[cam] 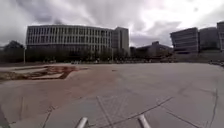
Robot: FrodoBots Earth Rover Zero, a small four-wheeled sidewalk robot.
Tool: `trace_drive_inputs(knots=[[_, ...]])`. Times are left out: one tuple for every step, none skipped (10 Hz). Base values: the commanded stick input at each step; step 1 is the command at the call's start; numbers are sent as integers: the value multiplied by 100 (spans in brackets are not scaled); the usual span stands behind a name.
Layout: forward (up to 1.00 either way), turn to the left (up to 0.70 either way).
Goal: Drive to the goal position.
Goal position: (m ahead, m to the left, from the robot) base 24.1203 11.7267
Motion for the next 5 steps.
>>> trace_drive_inputs(knots=[[70, 1], [70, 1], [70, 7], [70, 15], [70, 27]])
